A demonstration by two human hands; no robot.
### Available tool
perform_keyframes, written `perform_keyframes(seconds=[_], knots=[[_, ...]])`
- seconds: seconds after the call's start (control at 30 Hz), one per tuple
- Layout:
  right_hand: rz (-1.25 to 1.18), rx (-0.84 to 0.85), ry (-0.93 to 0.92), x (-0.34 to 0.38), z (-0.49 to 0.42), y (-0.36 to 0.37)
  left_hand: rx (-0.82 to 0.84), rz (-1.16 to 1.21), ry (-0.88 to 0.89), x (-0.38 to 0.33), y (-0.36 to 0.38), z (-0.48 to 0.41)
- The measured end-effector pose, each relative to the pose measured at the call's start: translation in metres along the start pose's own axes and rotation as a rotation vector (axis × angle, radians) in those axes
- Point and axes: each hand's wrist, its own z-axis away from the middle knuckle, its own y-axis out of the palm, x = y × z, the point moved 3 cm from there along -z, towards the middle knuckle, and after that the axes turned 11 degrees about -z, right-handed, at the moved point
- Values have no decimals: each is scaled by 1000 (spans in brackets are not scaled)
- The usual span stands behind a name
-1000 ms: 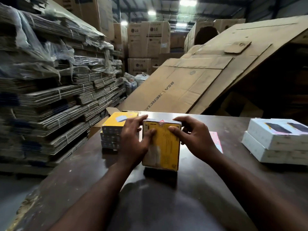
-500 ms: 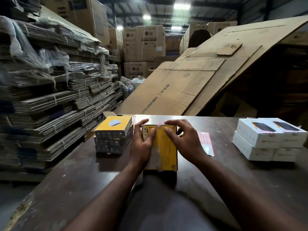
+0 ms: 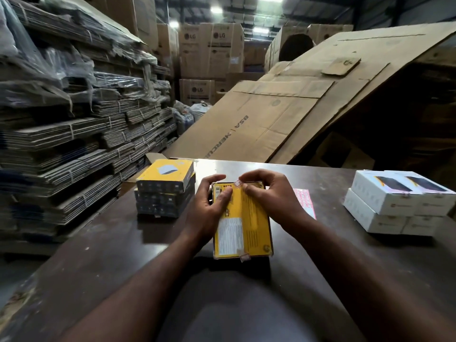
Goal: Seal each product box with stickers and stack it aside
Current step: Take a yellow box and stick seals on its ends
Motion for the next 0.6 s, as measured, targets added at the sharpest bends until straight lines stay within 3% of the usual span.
perform_keyframes(seconds=[0.27,0.43,0.6], knots=[[-94,-2,34,4,-4,2,-24,-25,45,1,-8,-6],[24,92,72,17,-22,11,-86,-46,108,-1,-17,-11],[79,73,61,17,-25,17,-98,-18,108,3,-18,-13]])
